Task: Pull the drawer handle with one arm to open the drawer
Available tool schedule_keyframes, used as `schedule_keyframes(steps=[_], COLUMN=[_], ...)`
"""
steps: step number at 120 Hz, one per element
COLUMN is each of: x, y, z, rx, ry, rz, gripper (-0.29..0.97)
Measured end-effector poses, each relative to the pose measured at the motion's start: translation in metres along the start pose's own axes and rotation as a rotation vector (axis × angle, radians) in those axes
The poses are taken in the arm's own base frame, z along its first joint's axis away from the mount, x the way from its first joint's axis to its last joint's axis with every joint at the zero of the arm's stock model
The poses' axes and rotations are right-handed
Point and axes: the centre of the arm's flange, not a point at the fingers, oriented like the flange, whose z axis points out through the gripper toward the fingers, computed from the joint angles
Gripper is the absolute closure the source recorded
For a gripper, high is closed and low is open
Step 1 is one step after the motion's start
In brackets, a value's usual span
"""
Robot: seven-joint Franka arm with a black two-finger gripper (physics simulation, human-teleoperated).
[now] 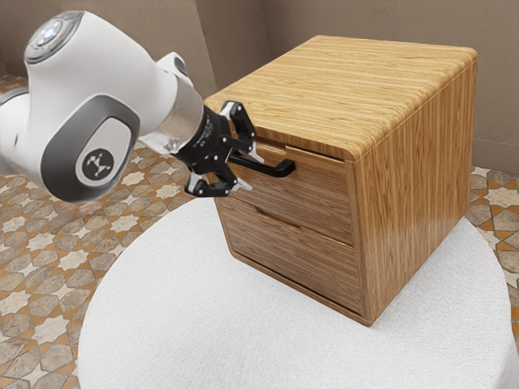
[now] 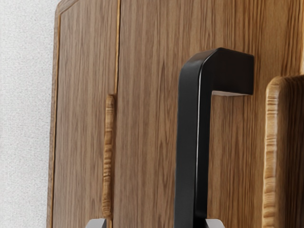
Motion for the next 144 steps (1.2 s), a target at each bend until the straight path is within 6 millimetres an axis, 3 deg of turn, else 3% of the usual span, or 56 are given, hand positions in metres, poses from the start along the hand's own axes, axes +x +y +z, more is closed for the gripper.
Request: schedule_keyframes(steps=[62,144], x=[-0.006,-0.006], y=[0.001,-0.018], z=[0.004,0.001], rx=[-0.010,0.019], ry=[-0.004,0.001], rz=[0.001,0.007], gripper=[0.59,0.73])
